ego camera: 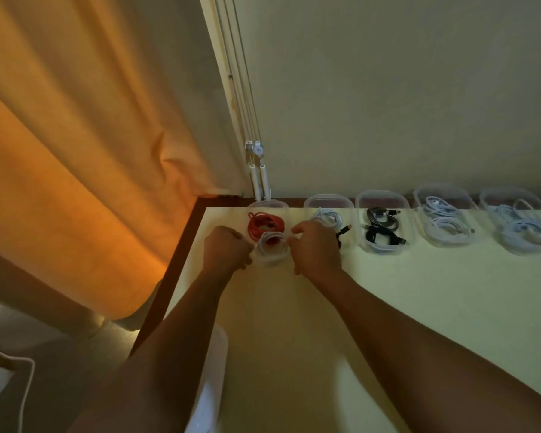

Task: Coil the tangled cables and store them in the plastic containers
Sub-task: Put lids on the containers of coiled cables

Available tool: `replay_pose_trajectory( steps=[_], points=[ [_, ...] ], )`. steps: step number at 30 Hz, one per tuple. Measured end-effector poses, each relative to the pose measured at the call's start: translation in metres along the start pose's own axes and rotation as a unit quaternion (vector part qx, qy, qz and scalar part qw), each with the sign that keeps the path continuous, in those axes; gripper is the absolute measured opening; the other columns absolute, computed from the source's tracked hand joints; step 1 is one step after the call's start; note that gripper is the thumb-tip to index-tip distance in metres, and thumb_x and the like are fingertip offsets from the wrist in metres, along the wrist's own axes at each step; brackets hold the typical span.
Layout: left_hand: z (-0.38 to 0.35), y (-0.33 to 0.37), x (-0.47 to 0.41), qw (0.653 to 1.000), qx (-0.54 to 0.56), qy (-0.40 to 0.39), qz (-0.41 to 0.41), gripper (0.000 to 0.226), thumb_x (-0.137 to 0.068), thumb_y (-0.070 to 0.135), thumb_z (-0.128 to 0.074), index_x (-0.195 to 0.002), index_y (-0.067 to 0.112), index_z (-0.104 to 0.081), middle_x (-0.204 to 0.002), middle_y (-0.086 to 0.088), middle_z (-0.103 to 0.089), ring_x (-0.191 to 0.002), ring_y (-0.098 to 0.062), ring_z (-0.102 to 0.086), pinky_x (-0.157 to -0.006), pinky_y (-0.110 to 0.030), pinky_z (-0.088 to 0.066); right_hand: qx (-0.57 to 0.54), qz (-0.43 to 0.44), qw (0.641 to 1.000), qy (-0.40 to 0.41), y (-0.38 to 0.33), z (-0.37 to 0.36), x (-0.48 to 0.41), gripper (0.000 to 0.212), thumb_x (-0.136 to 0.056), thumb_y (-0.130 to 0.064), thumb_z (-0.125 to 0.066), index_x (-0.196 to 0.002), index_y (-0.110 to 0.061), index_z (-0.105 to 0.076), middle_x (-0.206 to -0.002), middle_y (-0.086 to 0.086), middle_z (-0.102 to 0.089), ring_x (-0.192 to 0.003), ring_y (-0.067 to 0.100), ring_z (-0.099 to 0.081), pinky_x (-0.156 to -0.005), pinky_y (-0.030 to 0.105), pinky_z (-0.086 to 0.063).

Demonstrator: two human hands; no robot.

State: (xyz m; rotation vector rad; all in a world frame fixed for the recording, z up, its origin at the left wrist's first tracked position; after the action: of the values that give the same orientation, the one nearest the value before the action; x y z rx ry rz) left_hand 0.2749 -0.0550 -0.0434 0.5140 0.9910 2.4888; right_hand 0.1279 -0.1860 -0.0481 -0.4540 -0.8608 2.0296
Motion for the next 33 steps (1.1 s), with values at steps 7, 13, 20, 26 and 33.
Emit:
replay_pose_trajectory(
  steps=[7, 13, 20, 26, 33],
  points=[
    [-0.004, -0.013, 0.083, 0.997, -0.07, -0.043, -0.012, 0.024, -0.09, 0.01, -0.074, -0.072, 0.015, -0.06, -0.07, -0.008, -0.071, -0.059, -0.015, -0.072, -0.063, -0.029, -0.062, -0.049, -0.035, 0.998, 0.02, 0.028, 0.016, 0.062, 0.043, -0.093, -0.019, -0.067, -0.136, -0.014, -0.061, -0.131, 0.011, -0.066, -0.098, 0.031, -0.071, -0.081, 0.049, -0.061],
    [-0.017, -0.011, 0.16, 0.994, -0.079, -0.063, -0.047, 0.022, -0.092, 0.013, -0.07, -0.071, 0.008, -0.069, -0.061, -0.009, -0.073, -0.05, -0.012, -0.07, -0.061, -0.028, -0.062, -0.046, -0.053, 0.997, 0.035, 0.063, 0.052, 0.13, 0.035, -0.09, -0.02, -0.072, -0.124, -0.014, -0.071, -0.109, 0.011, -0.075, -0.09, 0.029, -0.074, -0.086, 0.041, -0.06],
    [-0.041, -0.015, 0.252, 0.992, -0.006, -0.113, -0.056, 0.012, -0.095, 0.018, -0.071, -0.096, 0.006, -0.072, -0.062, -0.008, -0.073, -0.05, -0.011, -0.07, -0.049, -0.016, -0.051, -0.052, -0.077, 0.995, 0.044, 0.107, 0.098, 0.213, 0.031, -0.091, -0.022, -0.072, -0.122, -0.017, -0.073, -0.096, 0.005, -0.076, -0.064, 0.015, -0.071, -0.071, 0.02, -0.058],
    [-0.058, -0.018, 0.291, 0.988, 0.026, -0.14, -0.056, 0.011, -0.094, 0.019, -0.072, -0.097, 0.009, -0.071, -0.061, -0.005, -0.073, -0.054, -0.019, -0.072, -0.056, -0.031, -0.059, -0.087, -0.09, 0.991, 0.044, 0.131, 0.123, 0.258, 0.031, -0.093, -0.023, -0.07, -0.124, -0.018, -0.07, -0.078, 0.002, -0.072, -0.05, 0.008, -0.066, -0.055, 0.014, -0.052],
    [-0.065, -0.018, 0.302, 0.988, 0.015, -0.15, -0.043, 0.013, -0.094, 0.024, -0.073, -0.094, 0.012, -0.069, -0.064, -0.006, -0.074, -0.055, -0.013, -0.072, -0.051, -0.023, -0.055, -0.108, -0.096, 0.989, 0.042, 0.145, 0.126, 0.268, 0.03, -0.093, -0.021, -0.071, -0.123, -0.02, -0.071, -0.074, 0.003, -0.07, -0.047, 0.013, -0.066, -0.052, 0.029, -0.058]
  ],
)
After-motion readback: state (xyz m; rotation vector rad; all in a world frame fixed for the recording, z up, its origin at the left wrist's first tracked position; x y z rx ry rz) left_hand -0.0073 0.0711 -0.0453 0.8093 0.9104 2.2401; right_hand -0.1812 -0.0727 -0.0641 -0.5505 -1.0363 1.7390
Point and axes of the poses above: each hand's wrist, its own x-axis away from the middle knuckle, its own z-axis out of the back of the hand, y = z × x, the point moved 7 cm from there along -x, towards the middle knuckle
